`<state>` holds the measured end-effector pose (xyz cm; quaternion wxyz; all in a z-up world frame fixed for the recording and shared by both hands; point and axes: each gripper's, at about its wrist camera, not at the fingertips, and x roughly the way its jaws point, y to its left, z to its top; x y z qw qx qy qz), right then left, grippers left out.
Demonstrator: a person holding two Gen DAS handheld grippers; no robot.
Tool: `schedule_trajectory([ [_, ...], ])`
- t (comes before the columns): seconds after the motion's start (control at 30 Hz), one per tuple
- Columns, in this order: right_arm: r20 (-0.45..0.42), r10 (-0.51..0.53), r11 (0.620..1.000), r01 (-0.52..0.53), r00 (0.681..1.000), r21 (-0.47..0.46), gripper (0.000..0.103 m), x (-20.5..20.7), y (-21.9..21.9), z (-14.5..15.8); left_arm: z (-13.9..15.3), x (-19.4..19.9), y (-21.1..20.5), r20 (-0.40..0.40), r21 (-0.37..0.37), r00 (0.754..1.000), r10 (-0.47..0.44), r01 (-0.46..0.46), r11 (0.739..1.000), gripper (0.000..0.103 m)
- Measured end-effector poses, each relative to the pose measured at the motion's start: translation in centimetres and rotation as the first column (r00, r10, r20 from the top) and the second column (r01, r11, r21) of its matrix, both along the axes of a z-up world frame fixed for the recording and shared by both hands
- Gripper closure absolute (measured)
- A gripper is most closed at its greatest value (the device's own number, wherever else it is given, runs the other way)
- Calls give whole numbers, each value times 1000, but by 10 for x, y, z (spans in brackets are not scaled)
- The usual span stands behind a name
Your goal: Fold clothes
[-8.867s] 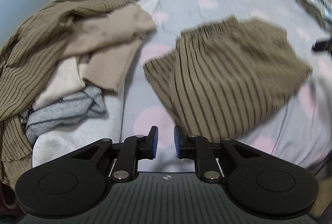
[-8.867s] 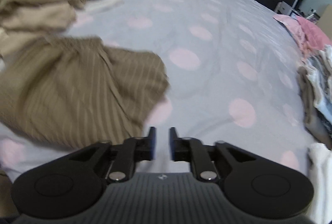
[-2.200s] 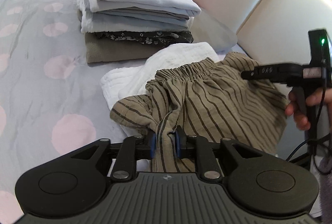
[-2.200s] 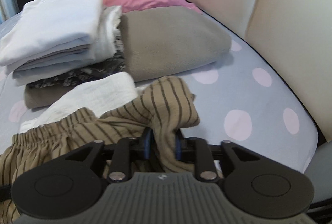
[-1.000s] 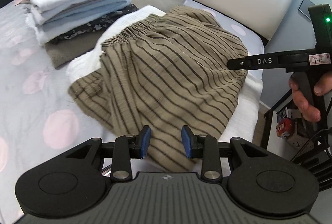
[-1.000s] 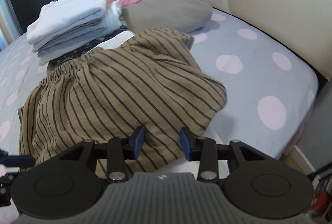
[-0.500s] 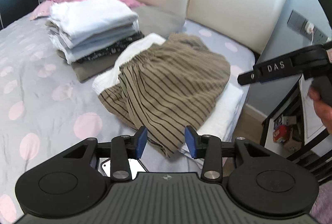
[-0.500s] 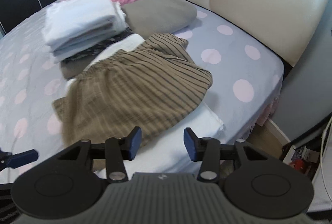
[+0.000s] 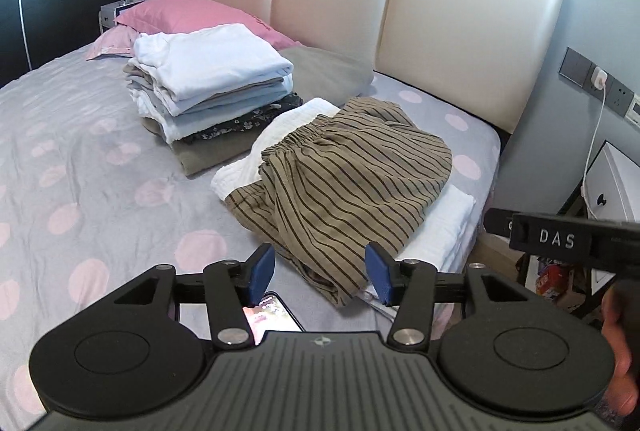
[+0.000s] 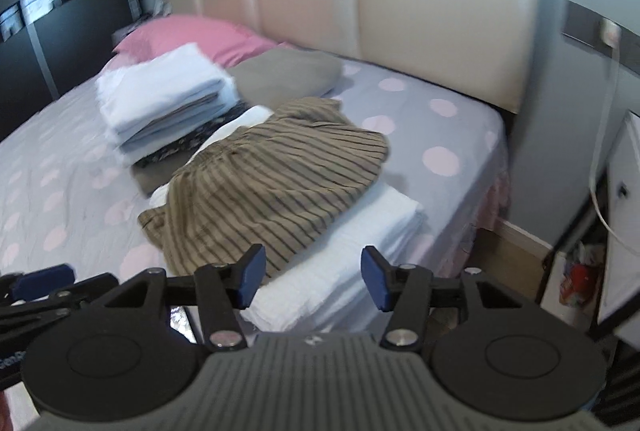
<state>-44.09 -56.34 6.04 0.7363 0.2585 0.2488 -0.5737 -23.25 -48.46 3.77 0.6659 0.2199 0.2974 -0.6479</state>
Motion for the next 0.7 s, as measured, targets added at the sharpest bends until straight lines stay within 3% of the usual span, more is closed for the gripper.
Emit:
schedule_trajectory([
  [0.1,16,-57,998,56,998,4,44,1,11,-8,-1,-1,0,32,-2,999,1,-1,1000,54],
  [0.23,24,-41,998,40,999,40,44,3,17,-18,-5,0,1,25,3,1000,-4,4,1000,53],
  [0.7,3,-15,1000,15,1000,18,40,13,21,-21,-9,8,3,6,22,1000,1,-1,1000,53],
])
